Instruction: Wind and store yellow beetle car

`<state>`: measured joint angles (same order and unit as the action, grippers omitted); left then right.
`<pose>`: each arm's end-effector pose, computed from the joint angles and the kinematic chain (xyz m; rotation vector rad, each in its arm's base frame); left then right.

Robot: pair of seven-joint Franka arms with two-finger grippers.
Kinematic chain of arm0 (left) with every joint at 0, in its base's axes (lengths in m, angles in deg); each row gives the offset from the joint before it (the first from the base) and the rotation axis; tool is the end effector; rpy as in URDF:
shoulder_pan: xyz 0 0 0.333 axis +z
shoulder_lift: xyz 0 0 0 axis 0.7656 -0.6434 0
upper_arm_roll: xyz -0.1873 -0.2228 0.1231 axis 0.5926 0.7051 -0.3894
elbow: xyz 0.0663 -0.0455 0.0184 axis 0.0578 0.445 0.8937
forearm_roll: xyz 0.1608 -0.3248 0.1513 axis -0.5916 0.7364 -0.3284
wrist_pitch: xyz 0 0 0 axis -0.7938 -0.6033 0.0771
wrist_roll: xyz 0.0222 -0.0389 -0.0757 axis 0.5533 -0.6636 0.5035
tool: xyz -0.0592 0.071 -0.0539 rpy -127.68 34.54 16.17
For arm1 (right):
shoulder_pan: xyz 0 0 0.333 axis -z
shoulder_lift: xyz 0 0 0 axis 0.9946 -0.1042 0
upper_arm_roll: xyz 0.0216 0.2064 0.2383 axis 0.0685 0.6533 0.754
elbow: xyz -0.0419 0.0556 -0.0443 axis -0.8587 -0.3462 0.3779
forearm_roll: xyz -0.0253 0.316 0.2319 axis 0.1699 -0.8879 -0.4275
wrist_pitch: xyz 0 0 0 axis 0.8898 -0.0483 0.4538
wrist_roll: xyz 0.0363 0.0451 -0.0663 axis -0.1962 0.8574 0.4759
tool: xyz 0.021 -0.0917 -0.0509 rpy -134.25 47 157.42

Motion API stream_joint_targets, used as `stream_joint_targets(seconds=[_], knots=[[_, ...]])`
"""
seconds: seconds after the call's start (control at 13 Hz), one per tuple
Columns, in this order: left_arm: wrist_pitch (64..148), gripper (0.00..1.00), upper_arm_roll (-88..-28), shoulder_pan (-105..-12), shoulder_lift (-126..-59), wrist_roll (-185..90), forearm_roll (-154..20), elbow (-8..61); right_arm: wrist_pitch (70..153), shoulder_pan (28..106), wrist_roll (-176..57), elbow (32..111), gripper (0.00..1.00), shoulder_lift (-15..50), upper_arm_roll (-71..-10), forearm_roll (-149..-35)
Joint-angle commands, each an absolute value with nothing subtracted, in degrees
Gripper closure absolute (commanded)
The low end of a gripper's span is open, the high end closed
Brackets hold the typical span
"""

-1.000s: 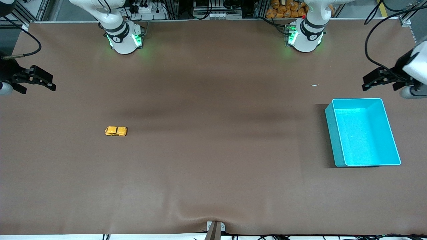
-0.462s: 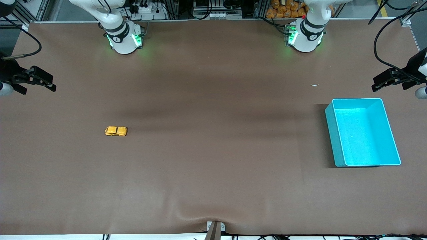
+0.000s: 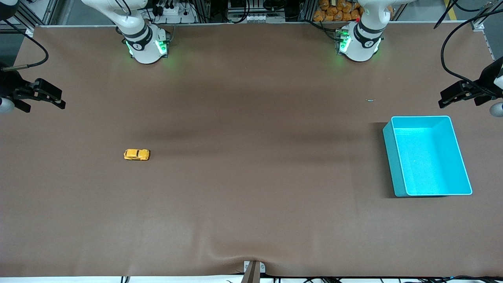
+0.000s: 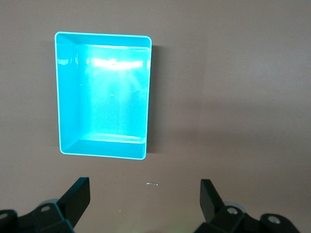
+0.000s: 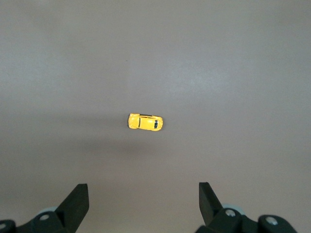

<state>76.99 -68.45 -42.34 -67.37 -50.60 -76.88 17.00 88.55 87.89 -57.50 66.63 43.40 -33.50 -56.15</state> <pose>0.5524 0.0030 0.6209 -3.1204 -0.0979 0.0521 0.5446 -0.0188 0.6201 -3.1181 -0.1365 -0.0255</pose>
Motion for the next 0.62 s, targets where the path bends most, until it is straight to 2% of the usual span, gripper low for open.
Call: stream_joint_targets(seconds=[0.0,0.38,0.54], knots=[[75.8,0.0,-68.0,-41.9,-66.7,-51.7,-76.6,16.5,88.8,89.0,-58.0,66.4,0.0,43.5,-33.2,-57.5],[75.8,0.0,-66.9,-42.6,-67.3,-51.7,-76.0,16.6,88.9,89.3,-58.0,66.7,0.0,43.8,-33.4,-57.5],[75.8,0.0,-64.6,-42.5,-67.4,-51.6,-75.7,16.6,89.0,89.5,-58.0,66.7,0.0,43.8,-33.4,-57.5]])
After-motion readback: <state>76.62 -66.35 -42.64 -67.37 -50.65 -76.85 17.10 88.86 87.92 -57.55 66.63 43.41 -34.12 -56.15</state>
